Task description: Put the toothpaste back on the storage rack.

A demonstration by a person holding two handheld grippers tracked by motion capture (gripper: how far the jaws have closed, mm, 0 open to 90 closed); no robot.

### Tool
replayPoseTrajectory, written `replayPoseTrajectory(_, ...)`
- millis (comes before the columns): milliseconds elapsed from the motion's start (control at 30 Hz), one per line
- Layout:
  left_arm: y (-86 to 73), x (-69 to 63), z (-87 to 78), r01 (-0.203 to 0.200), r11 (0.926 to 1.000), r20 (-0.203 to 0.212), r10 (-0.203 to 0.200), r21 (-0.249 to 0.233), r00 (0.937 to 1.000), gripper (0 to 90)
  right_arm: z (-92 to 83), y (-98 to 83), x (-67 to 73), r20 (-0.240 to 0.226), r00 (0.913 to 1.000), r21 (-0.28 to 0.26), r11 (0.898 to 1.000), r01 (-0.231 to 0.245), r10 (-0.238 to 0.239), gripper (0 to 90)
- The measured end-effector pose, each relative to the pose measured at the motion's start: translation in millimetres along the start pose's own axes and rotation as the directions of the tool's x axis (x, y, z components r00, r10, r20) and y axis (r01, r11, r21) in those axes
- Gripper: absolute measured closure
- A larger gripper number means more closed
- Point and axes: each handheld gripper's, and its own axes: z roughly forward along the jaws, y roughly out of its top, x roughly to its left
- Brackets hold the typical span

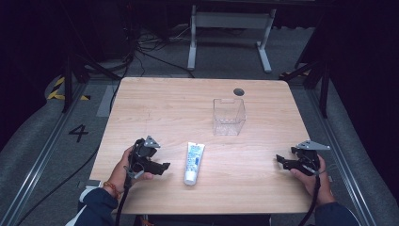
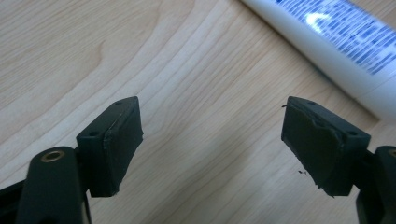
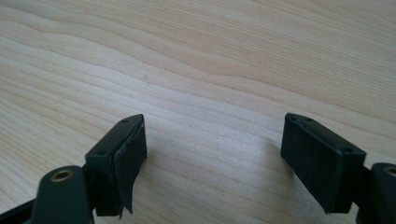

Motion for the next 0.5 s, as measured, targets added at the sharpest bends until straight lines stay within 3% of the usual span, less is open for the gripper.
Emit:
replayPoseTrajectory(67,4.0,-3.1,-0.1,0.001,1.0,-0.007,-0.001,-0.001,1.0,21.3,0.0,0.0,0.0,0.0,1.0,0.0,1.0,0.0,0.0,22.7)
replayPoseTrajectory(367,21.6,-17.0,3.7,-0.007,0.9998,0.03,0.008,-0.02,0.9995,21.1,0.0,0.0,0.1,0.0,1.0,-0.001,1.0,-0.002,0.002,22.7)
replayPoseTrajectory(433,23.6,-19.2,5.0,-0.005,0.9999,0.028,0.005,-0.016,0.9996,21.2,0.0,0.0,0.1,0.0,1.0,-0.001,1.0,-0.002,0.002,22.7)
replayPoseTrajectory(500,28.1,-24.0,8.9,-0.009,0.9999,-0.013,0.008,-0.008,0.9999,21.9,0.0,0.0,0.1,0.0,1.0,0.0,1.0,-0.002,0.002,22.7)
